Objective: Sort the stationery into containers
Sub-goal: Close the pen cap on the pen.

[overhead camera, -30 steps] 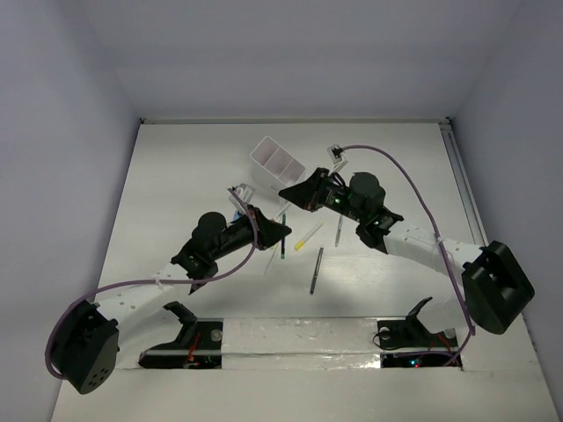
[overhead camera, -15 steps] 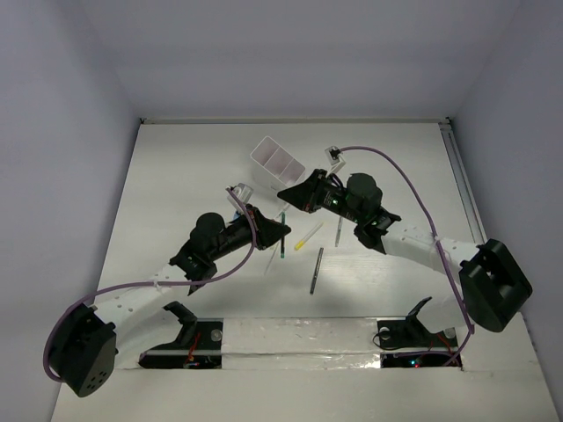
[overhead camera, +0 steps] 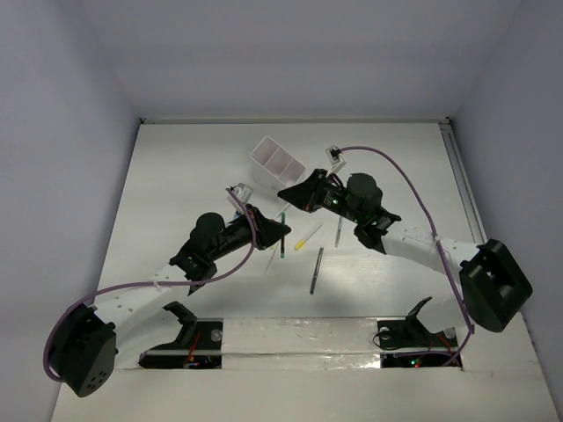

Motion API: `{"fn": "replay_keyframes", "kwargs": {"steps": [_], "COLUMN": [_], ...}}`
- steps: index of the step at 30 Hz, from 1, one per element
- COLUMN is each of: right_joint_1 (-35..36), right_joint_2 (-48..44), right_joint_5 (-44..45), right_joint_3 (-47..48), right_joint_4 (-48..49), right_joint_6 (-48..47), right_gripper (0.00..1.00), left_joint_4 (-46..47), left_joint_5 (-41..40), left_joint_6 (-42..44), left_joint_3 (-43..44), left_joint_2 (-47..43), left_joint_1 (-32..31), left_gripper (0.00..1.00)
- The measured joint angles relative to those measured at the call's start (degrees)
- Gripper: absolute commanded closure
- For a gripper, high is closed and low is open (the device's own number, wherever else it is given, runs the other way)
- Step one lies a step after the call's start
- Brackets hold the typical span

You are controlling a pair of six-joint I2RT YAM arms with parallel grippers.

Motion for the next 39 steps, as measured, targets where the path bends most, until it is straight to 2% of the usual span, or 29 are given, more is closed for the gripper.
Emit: {"fn": "replay_keyframes", "kwargs": {"steps": [39], "right_joint_1": [0.00], "right_joint_2": [-0.81], "right_joint_5": [0.04], "right_joint_3": [-0.59], "right_joint_4": [0.37], "right_joint_6": [-0.37], "right_gripper": [1.00], "left_joint_4": [-2.54], "left_joint_5": [-2.10], "left_joint_6": [1.11], "left_joint_3": [0.17], "left_joint_2": [-0.96], "left_joint_1": [0.00], "left_gripper": [1.00]}}
